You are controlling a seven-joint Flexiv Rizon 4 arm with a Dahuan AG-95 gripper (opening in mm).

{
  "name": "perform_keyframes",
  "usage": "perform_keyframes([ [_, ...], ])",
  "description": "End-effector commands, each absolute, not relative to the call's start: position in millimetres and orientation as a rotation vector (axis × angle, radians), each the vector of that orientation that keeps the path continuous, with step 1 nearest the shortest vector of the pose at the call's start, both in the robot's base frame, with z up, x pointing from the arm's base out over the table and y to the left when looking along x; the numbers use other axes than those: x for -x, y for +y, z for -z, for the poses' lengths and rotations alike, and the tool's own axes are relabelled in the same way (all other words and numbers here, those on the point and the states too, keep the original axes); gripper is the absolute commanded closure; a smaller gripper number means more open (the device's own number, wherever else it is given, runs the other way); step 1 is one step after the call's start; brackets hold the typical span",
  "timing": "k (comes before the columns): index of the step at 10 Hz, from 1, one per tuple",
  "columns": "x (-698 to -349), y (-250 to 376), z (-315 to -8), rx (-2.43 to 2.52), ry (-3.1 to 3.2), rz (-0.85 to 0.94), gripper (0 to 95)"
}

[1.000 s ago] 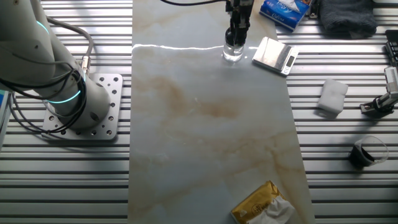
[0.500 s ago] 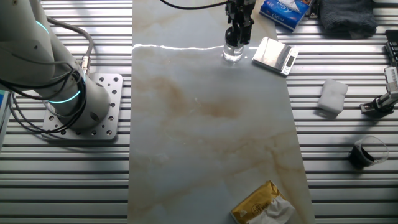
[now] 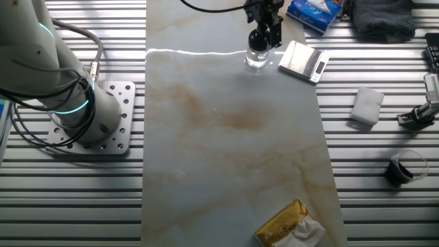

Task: Screw the lid onto the jar

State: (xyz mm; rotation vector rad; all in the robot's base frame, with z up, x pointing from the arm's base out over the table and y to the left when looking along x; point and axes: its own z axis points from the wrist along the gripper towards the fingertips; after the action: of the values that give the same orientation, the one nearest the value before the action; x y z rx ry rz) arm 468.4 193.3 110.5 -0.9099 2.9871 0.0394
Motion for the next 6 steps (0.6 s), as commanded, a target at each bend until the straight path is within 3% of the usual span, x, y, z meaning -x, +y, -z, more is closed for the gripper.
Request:
perform_keyframes([
  [1,-469.0,195.1,-109.3,1.05,2.938,-0.034,19.0],
  [6,-469.5,198.7,-106.9,1.121,2.905,-0.026,19.0],
])
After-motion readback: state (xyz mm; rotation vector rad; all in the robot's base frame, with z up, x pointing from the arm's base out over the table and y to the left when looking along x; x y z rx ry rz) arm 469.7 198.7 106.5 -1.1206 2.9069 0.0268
